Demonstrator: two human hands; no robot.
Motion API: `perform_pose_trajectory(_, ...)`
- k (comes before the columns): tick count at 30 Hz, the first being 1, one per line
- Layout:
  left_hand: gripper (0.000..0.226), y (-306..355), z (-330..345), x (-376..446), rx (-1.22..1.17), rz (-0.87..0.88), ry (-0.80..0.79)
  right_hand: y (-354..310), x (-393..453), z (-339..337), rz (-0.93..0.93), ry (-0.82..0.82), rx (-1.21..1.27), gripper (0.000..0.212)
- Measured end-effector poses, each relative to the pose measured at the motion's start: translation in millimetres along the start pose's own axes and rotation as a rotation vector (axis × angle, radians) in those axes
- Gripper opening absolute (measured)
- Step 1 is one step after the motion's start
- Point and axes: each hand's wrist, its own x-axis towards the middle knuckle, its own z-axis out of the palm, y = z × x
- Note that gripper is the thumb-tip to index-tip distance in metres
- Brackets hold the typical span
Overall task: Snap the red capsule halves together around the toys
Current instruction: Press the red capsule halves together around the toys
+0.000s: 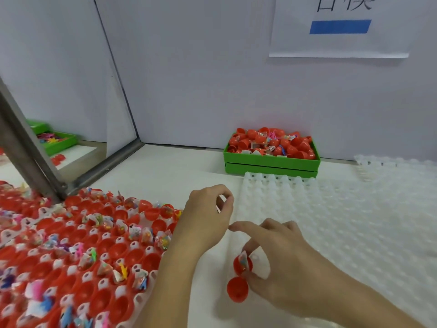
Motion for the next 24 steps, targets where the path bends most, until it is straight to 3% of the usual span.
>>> perform_pose_trajectory(8, 0.015, 11.7, 5.6, -1.3, -0.202, 0.048, 0.006, 15.6, -10.7, -19.1, 0.100, 0.181, 0.071, 0.061)
perform_pose_trajectory(14, 0.005, 48.3, 43.0, -17.8, -0.420, 0.104, -0.193, 62.1, -49.3, -38.3, 0.287, 0.426, 0.274, 0.040)
perform_pose_trajectory(18, 0.038, 66.3, 72.2, -33.7, -0.413, 0.192, -0.329, 77.0, -66.9, -39.6, 0.350, 0.554, 0.431, 0.037)
perform_pose_trajectory(21, 0.035, 74.0, 85.0, -39.6, -0.364, 0.331, -0.259, 78.8, -71.5, -39.8, 0.329, 0.608, 0.504, 0.035)
perform_pose_trajectory(24, 0.037, 76.9, 87.7, -41.5, -0.432, 0.345, -0.184, 75.5, -75.1, -41.3, 0.316, 0.660, 0.615, 0.042)
